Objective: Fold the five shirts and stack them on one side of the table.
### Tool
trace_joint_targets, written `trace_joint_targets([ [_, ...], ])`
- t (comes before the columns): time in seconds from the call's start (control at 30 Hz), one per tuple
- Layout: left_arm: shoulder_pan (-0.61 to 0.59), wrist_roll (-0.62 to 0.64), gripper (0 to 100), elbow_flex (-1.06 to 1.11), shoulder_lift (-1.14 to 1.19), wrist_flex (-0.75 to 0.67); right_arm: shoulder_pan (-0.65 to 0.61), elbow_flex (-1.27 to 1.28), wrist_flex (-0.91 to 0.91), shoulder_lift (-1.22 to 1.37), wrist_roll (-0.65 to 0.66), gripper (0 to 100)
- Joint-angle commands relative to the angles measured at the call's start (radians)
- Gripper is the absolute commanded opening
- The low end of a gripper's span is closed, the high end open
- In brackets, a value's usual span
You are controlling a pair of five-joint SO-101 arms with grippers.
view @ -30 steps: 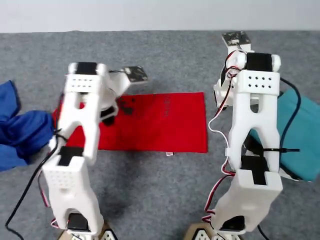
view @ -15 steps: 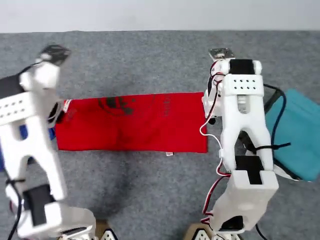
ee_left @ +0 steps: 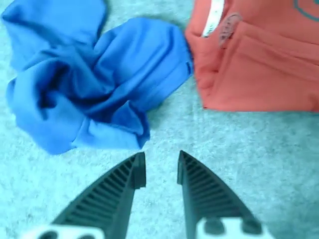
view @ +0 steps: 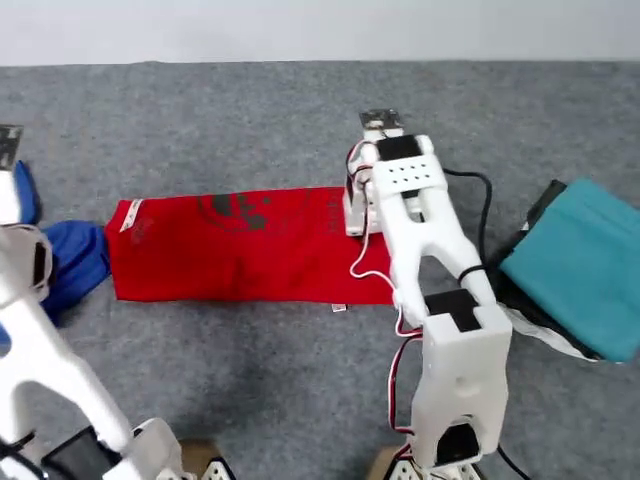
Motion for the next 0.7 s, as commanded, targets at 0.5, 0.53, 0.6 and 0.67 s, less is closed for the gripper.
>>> trace_joint_targets([
  [0.5,-0.029,0.011,11,0.068,-0.037,0.025,0.045,-0.121,-0.116,0.225,-0.011,28.8],
  [0.53,-0.029,0.011,11,0.071,-0.038,0.025,0.05,-0.144,-0.102,0.248,-0.011,28.8],
  [0.6,-0.029,0.011,11,0.074,-0.038,0.025,0.058,-0.193,-0.062,0.294,-0.011,28.4],
  [0.67,-0.029,0.011,11,0.074,-0.038,0.025,0.061,-0.252,-0.015,0.335,-0.011,24.5],
])
